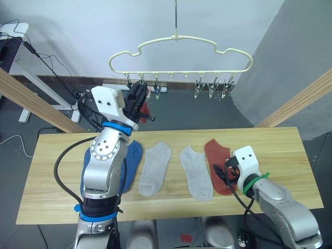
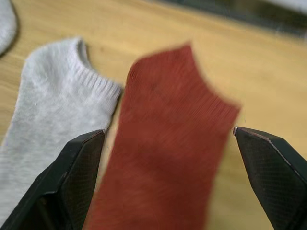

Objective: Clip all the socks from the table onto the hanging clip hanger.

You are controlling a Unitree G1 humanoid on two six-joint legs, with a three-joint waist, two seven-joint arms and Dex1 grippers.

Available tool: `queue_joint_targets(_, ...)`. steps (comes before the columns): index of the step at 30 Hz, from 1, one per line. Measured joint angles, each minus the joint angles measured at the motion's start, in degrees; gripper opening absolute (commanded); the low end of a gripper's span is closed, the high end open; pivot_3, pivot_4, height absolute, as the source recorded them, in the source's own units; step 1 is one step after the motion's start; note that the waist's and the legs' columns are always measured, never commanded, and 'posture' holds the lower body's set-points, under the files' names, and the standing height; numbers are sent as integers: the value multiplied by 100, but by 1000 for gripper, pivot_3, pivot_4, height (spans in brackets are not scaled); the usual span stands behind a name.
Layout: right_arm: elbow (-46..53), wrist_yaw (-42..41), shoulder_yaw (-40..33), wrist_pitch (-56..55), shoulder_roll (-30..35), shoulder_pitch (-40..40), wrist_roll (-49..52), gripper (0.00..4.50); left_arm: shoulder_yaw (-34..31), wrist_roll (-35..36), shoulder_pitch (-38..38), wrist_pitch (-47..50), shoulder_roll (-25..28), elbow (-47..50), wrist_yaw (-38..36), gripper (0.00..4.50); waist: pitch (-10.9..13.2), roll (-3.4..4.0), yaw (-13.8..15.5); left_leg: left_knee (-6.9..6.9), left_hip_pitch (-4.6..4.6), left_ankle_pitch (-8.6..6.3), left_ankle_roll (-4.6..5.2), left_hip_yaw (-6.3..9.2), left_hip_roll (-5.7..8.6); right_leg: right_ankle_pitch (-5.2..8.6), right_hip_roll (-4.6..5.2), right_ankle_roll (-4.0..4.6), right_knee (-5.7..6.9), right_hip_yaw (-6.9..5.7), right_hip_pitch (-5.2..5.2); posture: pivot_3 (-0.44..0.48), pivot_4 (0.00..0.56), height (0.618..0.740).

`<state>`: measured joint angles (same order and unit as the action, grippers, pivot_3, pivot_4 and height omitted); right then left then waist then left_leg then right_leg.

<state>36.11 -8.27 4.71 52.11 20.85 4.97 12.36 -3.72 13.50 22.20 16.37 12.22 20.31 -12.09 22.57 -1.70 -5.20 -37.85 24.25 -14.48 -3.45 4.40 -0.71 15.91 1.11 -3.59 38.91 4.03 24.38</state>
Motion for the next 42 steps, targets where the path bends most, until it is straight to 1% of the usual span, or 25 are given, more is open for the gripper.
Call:
queue_joint_targets(2, -66, 120, 31, -22, -136, -26, -100, 4500, -2, 21, -1, 39, 11, 15, -10, 107, 0, 0, 2, 0, 0, 0, 0, -1, 2, 0, 1, -2, -2, 0, 0, -193, 432, 740)
queue_joint_targets(9, -955, 379, 228, -307, -536, -338, -544, 4500, -8, 68, -7, 93, 55, 54, -94, 107, 1, 2, 4, 5, -1, 0, 0, -1, 3, 0, -5, -1, -3, -3, 2, -175, 427, 740)
queue_joint_targets(16, -1179, 451, 209, -451, -770, -368, -682, 4500, -49, 86, -18, 102, 107, 88, -104, 107, 1, 2, 4, 4, 0, 0, 0, 0, 2, 0, -3, -1, -4, -2, 1, -175, 424, 740)
queue_joint_targets(19, -1201, 464, 197, -460, -860, -351, -697, 3896, -66, 116, -30, 122, 127, 124, -110, 107, 1, 2, 2, 4, -1, 0, 0, 0, 2, 0, -5, -1, -3, -3, 1, -174, 423, 740)
queue_joint_targets(22, -1254, 458, 113, -461, -897, -342, -691, 2910, -125, 238, -51, 242, 231, 203, -199, 107, 1, 2, 4, 4, -1, 0, 0, 0, 1, 0, -4, -2, -3, -2, 1, -171, 422, 740)
queue_joint_targets(30, -1274, 275, -63, -459, -825, -333, -657, 50, -268, 836, -67, 732, 473, 497, -518, 107, 1, 2, 7, 4, 0, -1, 0, 0, 1, 0, -3, -2, -4, -2, 1, -168, 420, 740)
queue_joint_targets(33, -1245, -8, -59, -480, -530, -347, -650, 0, -346, 1248, -50, 1077, 608, 617, -655, 107, 1, 3, 8, 4, 0, -1, 0, 0, 2, 1, -3, -3, -4, -2, 1, -167, 416, 740)
queue_joint_targets(36, -1143, -573, 0, -519, 170, -412, -638, 0, -483, 1742, 32, 1487, 799, 709, -790, 107, 6, 2, 11, 3, 1, -1, 0, -3, 7, 1, -2, -4, -5, -1, 1, -172, 419, 740)
queue_joint_targets(39, -888, -1326, 9, -658, 863, -877, -455, 0, -665, 2170, 171, 1861, 931, 714, -837, 107, 31, 3, -20, 0, 1, 0, 0, -6, 10, 0, -8, -7, -5, 0, 3, -179, 421, 740)
queue_joint_targets(42, -600, -1919, 50, -878, 1176, -1342, -259, 0, -743, 2488, 276, 2129, 957, 705, -827, 107, 32, 2, -30, 5, 0, -1, 0, 4, 2, -1, -18, -6, -4, -9, 3, -188, 422, 740)
